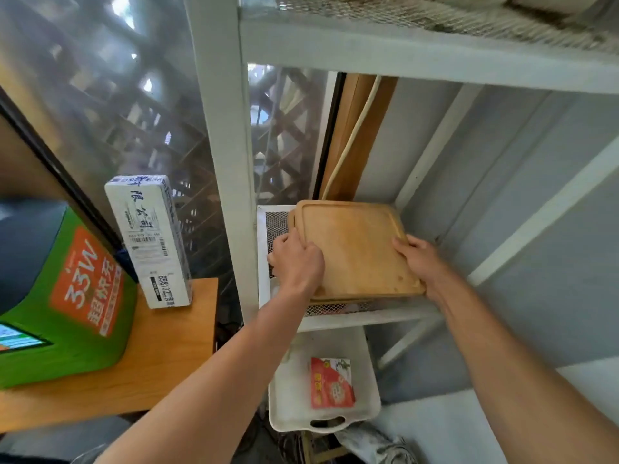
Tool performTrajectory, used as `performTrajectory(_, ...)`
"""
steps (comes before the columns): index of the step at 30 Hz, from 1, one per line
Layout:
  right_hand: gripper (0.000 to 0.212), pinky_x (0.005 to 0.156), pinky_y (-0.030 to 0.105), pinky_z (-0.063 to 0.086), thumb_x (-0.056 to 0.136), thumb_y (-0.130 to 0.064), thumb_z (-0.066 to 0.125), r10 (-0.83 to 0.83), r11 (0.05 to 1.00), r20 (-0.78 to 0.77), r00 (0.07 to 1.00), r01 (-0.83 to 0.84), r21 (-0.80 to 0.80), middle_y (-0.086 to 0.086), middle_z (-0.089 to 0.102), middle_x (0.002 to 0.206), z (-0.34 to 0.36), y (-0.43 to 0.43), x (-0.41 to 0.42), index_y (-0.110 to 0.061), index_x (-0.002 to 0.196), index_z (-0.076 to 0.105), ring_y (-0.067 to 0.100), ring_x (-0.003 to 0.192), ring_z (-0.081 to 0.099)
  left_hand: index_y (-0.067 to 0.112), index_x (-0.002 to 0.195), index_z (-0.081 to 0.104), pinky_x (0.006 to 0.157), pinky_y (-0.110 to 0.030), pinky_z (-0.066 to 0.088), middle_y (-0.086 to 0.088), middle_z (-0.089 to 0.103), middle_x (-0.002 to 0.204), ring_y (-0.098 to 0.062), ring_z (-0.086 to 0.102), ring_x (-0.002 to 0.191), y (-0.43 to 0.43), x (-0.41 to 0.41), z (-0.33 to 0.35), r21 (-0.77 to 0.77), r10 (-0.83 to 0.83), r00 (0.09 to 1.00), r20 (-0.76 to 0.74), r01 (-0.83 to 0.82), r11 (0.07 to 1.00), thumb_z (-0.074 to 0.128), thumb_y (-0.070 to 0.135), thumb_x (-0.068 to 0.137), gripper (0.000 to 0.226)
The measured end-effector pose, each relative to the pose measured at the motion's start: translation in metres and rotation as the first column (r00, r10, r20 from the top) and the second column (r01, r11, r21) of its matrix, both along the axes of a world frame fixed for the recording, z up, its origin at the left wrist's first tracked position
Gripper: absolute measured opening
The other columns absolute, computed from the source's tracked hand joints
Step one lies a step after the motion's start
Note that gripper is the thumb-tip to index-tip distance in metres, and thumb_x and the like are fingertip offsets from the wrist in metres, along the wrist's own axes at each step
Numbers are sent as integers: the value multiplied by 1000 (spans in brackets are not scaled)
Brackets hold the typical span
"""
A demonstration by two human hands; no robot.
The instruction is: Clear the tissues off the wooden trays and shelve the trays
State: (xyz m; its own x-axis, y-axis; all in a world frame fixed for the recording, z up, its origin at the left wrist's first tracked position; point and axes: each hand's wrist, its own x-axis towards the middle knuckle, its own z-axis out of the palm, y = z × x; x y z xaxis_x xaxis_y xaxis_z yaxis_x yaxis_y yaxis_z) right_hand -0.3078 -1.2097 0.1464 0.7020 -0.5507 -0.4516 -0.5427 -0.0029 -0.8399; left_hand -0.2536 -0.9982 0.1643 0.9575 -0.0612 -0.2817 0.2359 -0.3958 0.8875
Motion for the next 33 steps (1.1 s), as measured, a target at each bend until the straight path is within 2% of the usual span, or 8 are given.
performTrajectory(6,40,70,36,56,97,-36,57,41,999,1,999,-41,-13,2,68,102,-3,-2,12,-21,134,55,24,90,67,13,125,57,110,-49,29,-9,39,141,-31,32,129,0,0,-7,-19,34,999,34,-33,999,40,13,95,34)
performTrajectory(9,38,68,37,56,99,-34,54,61,998,-1,998,-61,-4,3,68,102,-3,2,13,-22,135,53,22,89,66,8,99,57,102,-57,40,-18,53,124,-37,47,117,2,2,-11,-55,34,998,53,-31,998,40,12,93,18)
performTrajectory(11,45,80,44,57,99,-33,53,76,996,1,997,-76,-43,6,65,115,-6,4,13,-18,141,48,24,97,65,7,93,56,96,-57,45,-17,58,113,-36,52,109,5,1,-15,-57,36,996,75,-32,998,41,13,94,16)
performTrajectory(24,50,94,43,51,101,-37,47,105,972,-27,994,-109,-210,8,53,134,-7,9,13,-13,145,43,26,111,58,7,115,58,101,-46,40,-10,56,118,-27,46,113,7,6,-30,65,-32,976,214,19,998,40,18,99,27)
performTrajectory(27,45,80,36,53,101,-37,49,109,961,-54,993,-119,-249,6,63,115,0,14,9,-11,136,52,22,96,62,4,112,57,98,-42,38,-14,56,119,-30,46,112,7,6,-27,151,-53,976,211,21,988,38,17,99,26)
performTrajectory(29,37,77,41,56,100,-31,51,97,949,-95,991,-121,-290,7,65,104,7,24,0,-8,127,57,23,86,64,1,121,50,97,-40,35,-18,52,129,-33,42,118,6,2,-20,240,-74,982,173,31,970,38,18,99,30)
performTrajectory(31,37,89,46,54,97,-26,53,91,914,-157,983,-145,-379,14,61,114,13,37,-13,-7,129,54,31,98,62,3,137,37,104,-45,32,-18,40,143,-35,35,127,6,-4,-10,326,-101,983,156,45,944,43,22,97,45)
performTrajectory(33,41,92,37,49,93,-27,56,64,804,-216,974,-179,-567,15,55,122,17,50,-32,-9,130,54,31,105,56,6,139,35,106,-46,30,-16,36,146,-35,31,129,9,-19,2,403,-203,947,251,88,911,50,22,93,51)
